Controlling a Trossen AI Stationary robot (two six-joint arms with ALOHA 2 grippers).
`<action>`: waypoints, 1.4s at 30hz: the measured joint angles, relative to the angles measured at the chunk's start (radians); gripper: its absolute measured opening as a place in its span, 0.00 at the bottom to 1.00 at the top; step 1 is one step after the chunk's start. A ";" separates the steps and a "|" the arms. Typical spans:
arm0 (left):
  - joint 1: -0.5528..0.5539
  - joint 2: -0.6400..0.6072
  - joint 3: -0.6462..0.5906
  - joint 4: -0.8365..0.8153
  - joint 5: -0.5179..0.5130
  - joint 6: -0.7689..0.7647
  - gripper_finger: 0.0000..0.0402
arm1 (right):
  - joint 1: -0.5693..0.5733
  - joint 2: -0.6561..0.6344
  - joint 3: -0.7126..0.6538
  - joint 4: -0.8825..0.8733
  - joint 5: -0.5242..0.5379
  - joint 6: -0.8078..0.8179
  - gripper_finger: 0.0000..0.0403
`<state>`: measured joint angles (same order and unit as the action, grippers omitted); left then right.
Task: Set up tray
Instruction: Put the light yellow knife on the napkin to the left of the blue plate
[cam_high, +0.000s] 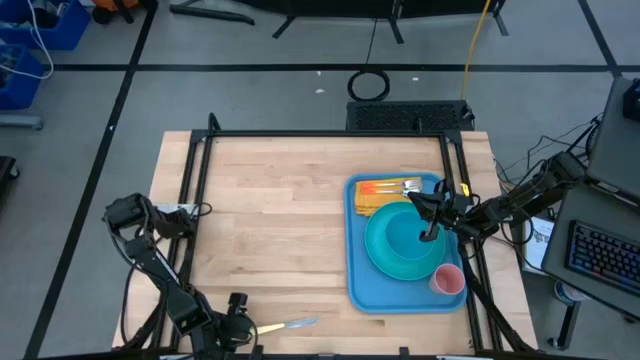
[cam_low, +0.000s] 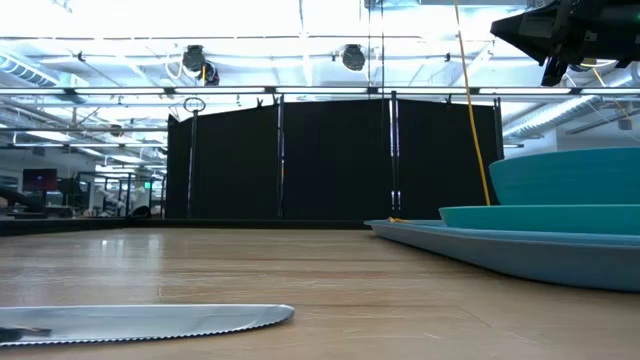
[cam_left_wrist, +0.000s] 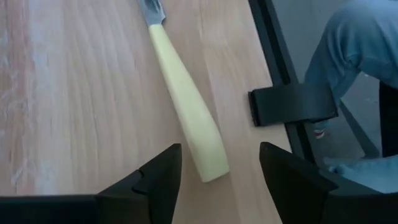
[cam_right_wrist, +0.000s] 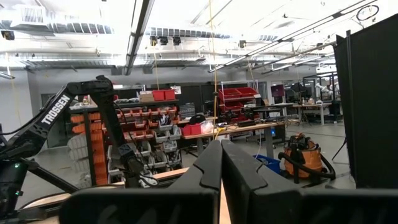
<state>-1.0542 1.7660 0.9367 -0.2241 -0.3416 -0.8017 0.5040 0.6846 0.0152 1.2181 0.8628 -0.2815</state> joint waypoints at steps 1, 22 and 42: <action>0.000 0.000 0.000 -0.002 0.000 0.003 0.55 | 0.000 0.000 0.000 0.000 0.000 0.000 0.00; 0.027 0.092 0.003 0.097 -0.008 -0.002 0.55 | 0.000 0.000 0.000 -0.001 0.000 0.000 0.00; 0.034 0.050 -0.002 0.013 0.009 0.011 0.41 | 0.000 0.000 0.000 -0.006 0.000 0.000 0.00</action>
<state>-1.0205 1.8158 0.9348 -0.2114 -0.3322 -0.7906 0.5037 0.6846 0.0151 1.2122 0.8627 -0.2817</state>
